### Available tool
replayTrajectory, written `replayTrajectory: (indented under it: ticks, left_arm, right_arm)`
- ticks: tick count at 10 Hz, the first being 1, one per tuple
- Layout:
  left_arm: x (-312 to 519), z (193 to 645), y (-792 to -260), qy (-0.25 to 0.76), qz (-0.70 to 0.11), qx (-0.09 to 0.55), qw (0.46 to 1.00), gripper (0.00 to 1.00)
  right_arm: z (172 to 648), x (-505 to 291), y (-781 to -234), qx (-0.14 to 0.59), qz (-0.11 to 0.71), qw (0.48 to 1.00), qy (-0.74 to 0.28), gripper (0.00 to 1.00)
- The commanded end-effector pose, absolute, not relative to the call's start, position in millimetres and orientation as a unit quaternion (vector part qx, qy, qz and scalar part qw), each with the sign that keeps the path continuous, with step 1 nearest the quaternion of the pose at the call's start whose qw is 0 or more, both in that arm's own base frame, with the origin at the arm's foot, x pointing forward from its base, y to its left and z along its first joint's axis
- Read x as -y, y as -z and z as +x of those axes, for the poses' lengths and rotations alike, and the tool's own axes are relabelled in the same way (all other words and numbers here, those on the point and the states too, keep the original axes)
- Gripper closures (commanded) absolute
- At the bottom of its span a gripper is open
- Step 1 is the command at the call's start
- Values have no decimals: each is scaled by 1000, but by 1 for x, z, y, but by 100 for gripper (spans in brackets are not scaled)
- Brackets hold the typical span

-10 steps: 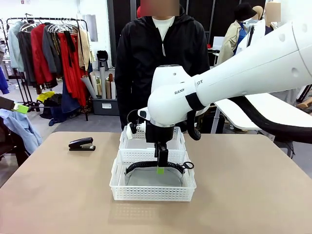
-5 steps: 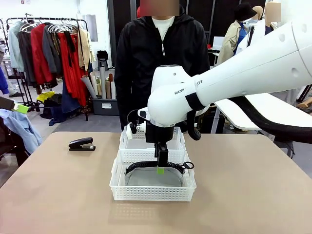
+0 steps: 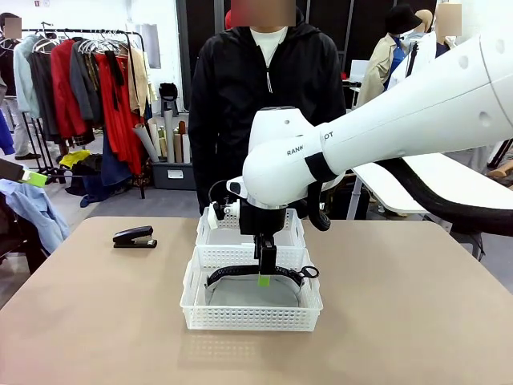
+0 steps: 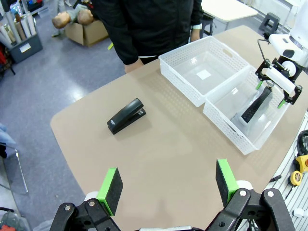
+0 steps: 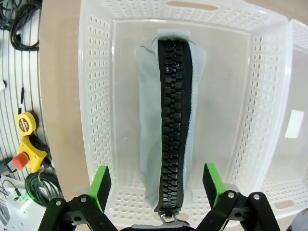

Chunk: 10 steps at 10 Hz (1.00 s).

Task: Distribute items into two baskets.
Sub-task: Pick up the Stapler that the person points to.

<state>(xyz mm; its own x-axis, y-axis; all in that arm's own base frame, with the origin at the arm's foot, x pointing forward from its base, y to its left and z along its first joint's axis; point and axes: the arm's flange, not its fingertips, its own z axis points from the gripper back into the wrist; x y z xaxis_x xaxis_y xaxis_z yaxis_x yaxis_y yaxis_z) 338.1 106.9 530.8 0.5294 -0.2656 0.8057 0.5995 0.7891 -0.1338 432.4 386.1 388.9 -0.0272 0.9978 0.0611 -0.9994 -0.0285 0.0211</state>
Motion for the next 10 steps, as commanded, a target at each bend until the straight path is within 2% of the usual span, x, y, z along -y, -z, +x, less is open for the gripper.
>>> replayTrajectory:
  ticks: [1, 3, 7, 10]
  left_arm:
    - [-107, 338, -531, 257, -207, 418, 846, 0]
    - [-107, 338, -531, 257, -207, 418, 846, 0]
    - [-107, 338, -531, 257, -207, 418, 846, 0]
    - [-107, 338, -531, 257, -207, 418, 846, 0]
  right_arm:
    - [433, -387, -391, 19, 32, 698, -715, 0]
    - [432, -386, -389, 14, 29, 697, -717, 0]
    - [427, -345, -458, 53, 47, 774, -629, 0]
    - [413, -298, -513, 81, 58, 854, -510, 0]
